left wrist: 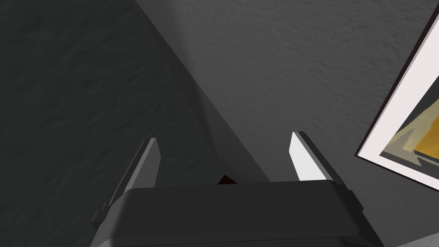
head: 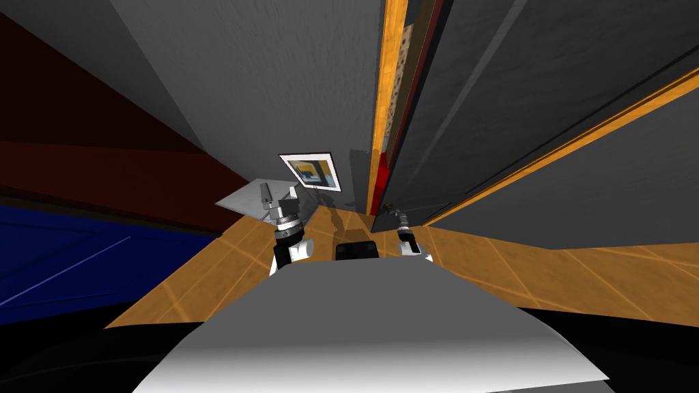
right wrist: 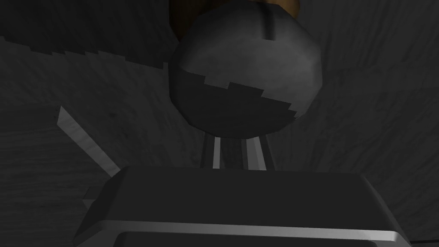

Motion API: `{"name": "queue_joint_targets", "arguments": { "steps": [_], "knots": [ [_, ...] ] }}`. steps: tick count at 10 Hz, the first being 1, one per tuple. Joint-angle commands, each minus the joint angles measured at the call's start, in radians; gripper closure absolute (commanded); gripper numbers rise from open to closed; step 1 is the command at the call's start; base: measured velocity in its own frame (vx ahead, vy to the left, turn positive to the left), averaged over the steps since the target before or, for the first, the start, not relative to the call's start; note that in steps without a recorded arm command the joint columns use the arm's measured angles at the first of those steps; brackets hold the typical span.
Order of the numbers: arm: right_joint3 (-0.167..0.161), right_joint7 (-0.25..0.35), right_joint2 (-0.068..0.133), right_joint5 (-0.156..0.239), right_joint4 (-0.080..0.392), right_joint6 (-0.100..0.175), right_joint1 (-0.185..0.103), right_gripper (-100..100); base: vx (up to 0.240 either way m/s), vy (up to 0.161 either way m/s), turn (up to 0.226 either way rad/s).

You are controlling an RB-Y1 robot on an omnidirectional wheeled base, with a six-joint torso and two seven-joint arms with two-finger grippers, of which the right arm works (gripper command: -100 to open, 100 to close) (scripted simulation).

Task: Pull the door open

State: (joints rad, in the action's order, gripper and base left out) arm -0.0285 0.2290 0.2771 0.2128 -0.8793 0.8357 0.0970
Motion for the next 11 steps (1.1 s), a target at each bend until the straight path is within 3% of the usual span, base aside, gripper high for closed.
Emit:
{"name": "queue_joint_targets", "arguments": {
  "steps": [1,3,4,7,8,11],
  "knots": [
    [-0.024,-0.009,-0.03,-0.011,-0.05,0.006,0.007,100,0.013,-0.001,-0.008],
    [-0.024,-0.009,-0.03,-0.011,-0.043,0.006,0.007,100,0.004,-0.007,-0.004],
    [-0.036,0.029,-0.027,0.012,-0.054,0.007,0.008,100,-0.038,-0.022,0.121],
    [-0.036,0.029,-0.027,0.012,-0.054,0.007,0.008,100,-0.024,-0.017,0.018],
    [-0.049,0.068,-0.024,0.035,-0.055,0.008,0.009,100,-0.035,-0.015,0.108],
    [-0.049,0.068,-0.024,0.035,-0.055,0.008,0.009,100,-0.023,-0.016,0.014]
  ]
}}
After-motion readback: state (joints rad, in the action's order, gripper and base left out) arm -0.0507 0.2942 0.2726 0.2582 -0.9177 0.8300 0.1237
